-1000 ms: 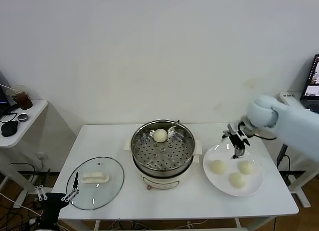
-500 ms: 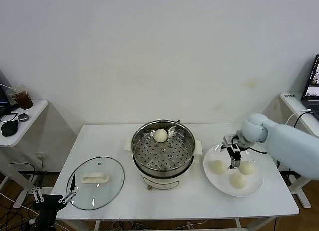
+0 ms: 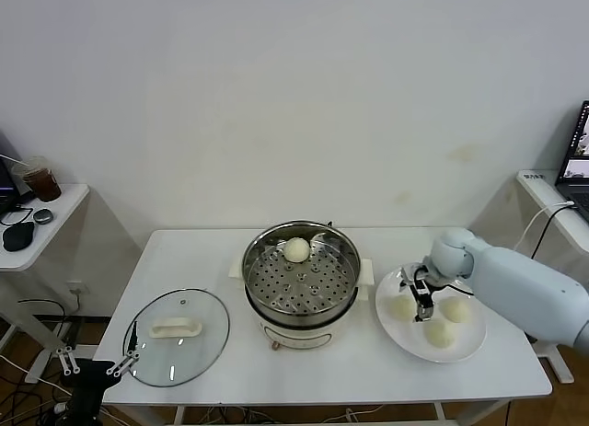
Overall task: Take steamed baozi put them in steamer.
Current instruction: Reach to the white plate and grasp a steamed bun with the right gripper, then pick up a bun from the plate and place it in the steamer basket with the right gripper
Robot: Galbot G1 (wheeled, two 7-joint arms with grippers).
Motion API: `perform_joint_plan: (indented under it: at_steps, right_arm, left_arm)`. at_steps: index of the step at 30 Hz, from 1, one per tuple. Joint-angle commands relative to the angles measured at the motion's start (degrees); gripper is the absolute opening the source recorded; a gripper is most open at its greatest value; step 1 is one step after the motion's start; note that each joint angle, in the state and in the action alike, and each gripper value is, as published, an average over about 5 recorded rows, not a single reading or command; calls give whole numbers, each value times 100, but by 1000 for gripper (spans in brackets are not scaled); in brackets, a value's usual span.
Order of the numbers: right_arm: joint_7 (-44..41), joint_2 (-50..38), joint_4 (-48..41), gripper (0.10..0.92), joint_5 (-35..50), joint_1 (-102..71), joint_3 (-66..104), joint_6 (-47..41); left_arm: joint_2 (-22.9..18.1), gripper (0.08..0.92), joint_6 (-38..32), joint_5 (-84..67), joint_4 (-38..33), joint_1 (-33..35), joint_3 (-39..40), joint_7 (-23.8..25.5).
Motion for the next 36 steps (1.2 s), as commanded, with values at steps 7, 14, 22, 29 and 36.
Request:
perform_joint_plan:
  at_steps: [7,14,22,29,36]
  right_arm:
    - [52,275,-297,730,-215,-195,166,-44]
    - [-98,191,-204,551,-181,-108,170,-56]
    - [-286,-446,389,511,312,629,16,-139]
    - [-372,-931,1074,501,1670,2790,-1269,-428]
    - [-259,-119,1493,509,2921,4899,-2685,-891]
  left_arm:
    - [8,823,-6,-13,28,1,-21,-3]
    - [14,823,-3,-31,27,-24,-29,-2]
    - [46,823,11,-53,-2,-53,-27,9]
    - [130,823,23,-88,10,-173,45,25]
    - [237,823,63,-107,41,-338,94,34]
